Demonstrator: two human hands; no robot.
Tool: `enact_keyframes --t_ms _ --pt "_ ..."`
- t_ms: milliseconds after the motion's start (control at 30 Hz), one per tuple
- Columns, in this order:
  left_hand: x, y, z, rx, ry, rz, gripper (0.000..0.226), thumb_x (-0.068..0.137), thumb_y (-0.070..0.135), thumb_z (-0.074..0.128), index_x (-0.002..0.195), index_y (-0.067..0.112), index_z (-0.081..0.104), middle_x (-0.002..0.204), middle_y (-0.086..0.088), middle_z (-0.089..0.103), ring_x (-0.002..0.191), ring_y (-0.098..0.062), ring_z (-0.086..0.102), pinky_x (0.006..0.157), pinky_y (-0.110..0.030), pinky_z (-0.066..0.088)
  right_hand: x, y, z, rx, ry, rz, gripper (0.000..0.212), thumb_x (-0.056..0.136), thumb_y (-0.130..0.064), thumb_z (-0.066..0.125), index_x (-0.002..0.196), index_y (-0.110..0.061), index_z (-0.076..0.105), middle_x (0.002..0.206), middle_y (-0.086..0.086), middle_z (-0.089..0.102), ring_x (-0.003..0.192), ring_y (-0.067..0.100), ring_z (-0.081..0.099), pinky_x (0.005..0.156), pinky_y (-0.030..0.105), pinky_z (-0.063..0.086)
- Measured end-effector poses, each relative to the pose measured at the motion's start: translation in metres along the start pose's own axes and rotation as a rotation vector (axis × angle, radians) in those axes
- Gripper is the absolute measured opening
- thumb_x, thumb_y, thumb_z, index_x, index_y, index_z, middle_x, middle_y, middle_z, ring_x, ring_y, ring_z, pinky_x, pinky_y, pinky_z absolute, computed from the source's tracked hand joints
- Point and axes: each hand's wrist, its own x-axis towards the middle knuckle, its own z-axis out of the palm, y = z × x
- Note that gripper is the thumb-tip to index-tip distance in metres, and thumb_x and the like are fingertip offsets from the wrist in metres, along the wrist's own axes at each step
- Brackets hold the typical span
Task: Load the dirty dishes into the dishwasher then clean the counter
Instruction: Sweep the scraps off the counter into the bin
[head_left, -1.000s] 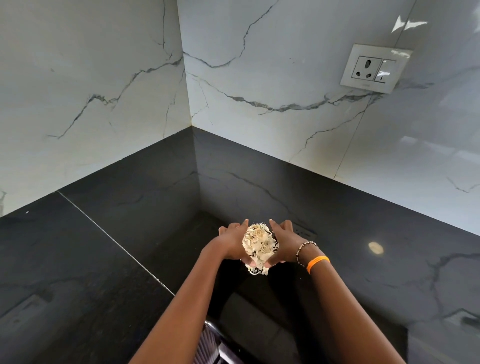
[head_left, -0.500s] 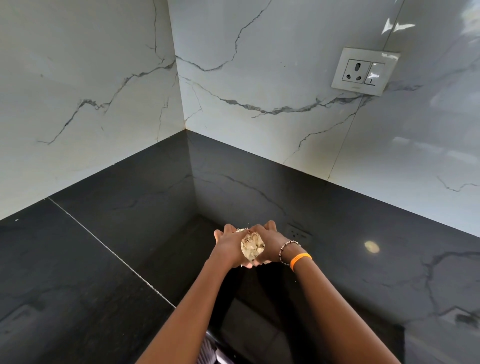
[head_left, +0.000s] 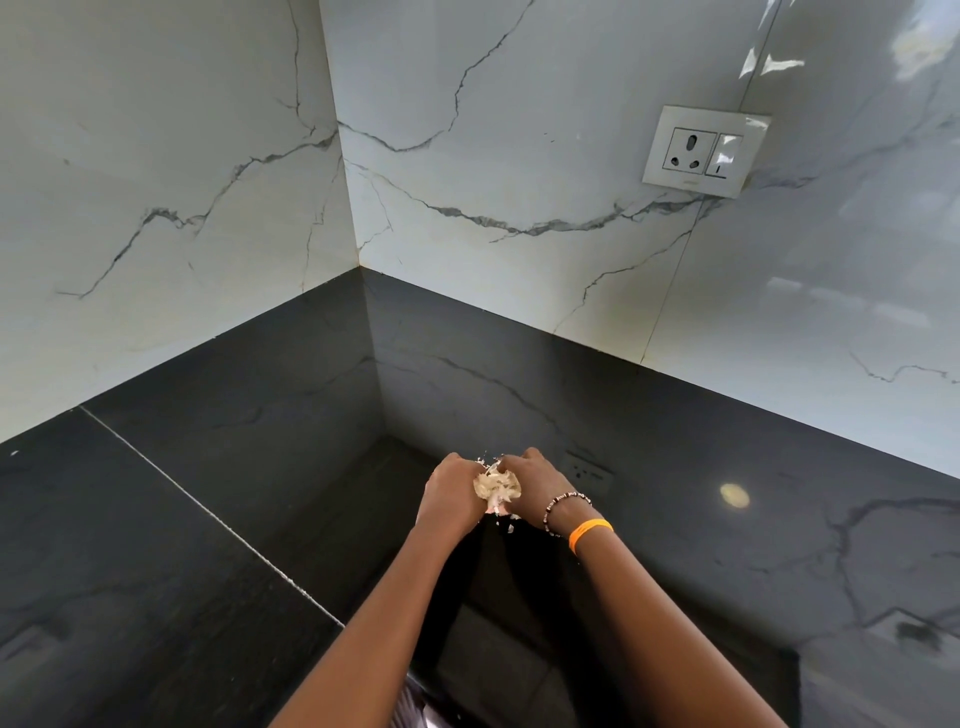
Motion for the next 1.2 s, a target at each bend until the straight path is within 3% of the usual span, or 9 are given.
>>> enact_keyframes --t_ms 100,267,433,767,833,1033,1133,1200 --pt "0.000 0.001 -0.002 -0.053 0.008 -0.034 0.021 0.082 0.027 0.058 0.075 0.009 0.063 0.085 -0.002 0.053 0.070 -0.017 0.054 0.052 -0.024 0.035 -0.001 0.000 -0.004 0.008 0.020 0.020 0.039 0.084 -0.022 0.063 0.121 -0.014 0.053 0.119 0.012 0.047 0.111 0.030 0.052 0.091 0.033 0.042" --pt "-0.001 0.002 -0.010 -0.137 0.014 -0.065 0.019 0.079 0.024 0.065 0.065 0.011 0.059 0.071 0.001 0.055 0.064 -0.016 0.055 0.052 -0.023 0.036 0.000 0.002 -0.012 0.099 0.088 0.051 0.032 0.082 -0.007 0.059 0.113 -0.015 0.063 0.122 0.009 0.058 0.111 0.026 0.056 0.088 0.027 0.043" --pt "0.001 0.003 -0.019 -0.210 0.042 -0.031 0.009 0.073 0.012 0.074 0.077 0.008 0.067 0.072 -0.002 0.059 0.068 -0.017 0.057 0.062 -0.025 0.043 0.003 0.004 -0.022 0.160 0.136 0.052 0.029 0.079 -0.005 0.062 0.107 -0.013 0.067 0.118 0.011 0.061 0.105 0.028 0.059 0.090 0.030 0.046" --pt "-0.007 0.006 -0.023 -0.255 0.087 -0.074 0.017 0.074 0.009 0.074 0.066 0.012 0.060 0.062 0.004 0.051 0.060 -0.011 0.049 0.052 -0.022 0.036 -0.002 0.004 -0.019 0.301 0.110 0.067 0.028 0.080 -0.007 0.064 0.108 -0.008 0.068 0.113 0.007 0.066 0.105 0.022 0.059 0.081 0.022 0.042" --pt "-0.011 0.009 -0.023 -0.270 0.114 -0.070 0.013 0.075 0.009 0.073 0.068 0.010 0.061 0.061 0.004 0.051 0.058 -0.011 0.048 0.054 -0.023 0.037 -0.003 0.007 -0.019 0.376 0.104 0.060 0.029 0.080 -0.008 0.065 0.110 -0.006 0.066 0.103 0.006 0.064 0.098 0.019 0.059 0.078 0.020 0.039" --pt "-0.023 0.014 -0.026 -0.336 0.146 -0.122 0.017 0.073 0.008 0.074 0.064 0.009 0.059 0.056 0.004 0.045 0.053 -0.008 0.039 0.052 -0.024 0.033 -0.003 0.023 -0.012 0.640 0.098 0.129 0.025 0.077 -0.007 0.069 0.102 -0.003 0.068 0.080 0.003 0.062 0.080 0.018 0.060 0.082 0.031 0.050" --pt "-0.028 0.014 -0.025 -0.389 0.151 -0.188 0.014 0.074 0.008 0.075 0.068 0.004 0.062 0.060 0.003 0.046 0.058 -0.011 0.042 0.059 -0.026 0.036 -0.005 0.027 -0.011 0.820 0.088 0.166 0.029 0.077 -0.002 0.068 0.106 0.000 0.065 0.084 0.007 0.062 0.084 0.023 0.063 0.090 0.039 0.052" --pt "-0.032 0.016 -0.024 -0.428 0.159 -0.218 0.015 0.074 0.009 0.076 0.072 0.001 0.063 0.063 0.002 0.050 0.062 -0.012 0.045 0.060 -0.026 0.037 -0.011 0.027 -0.013 0.912 0.075 0.181 0.032 0.079 0.000 0.067 0.110 0.001 0.062 0.088 0.010 0.061 0.085 0.023 0.063 0.083 0.031 0.054"
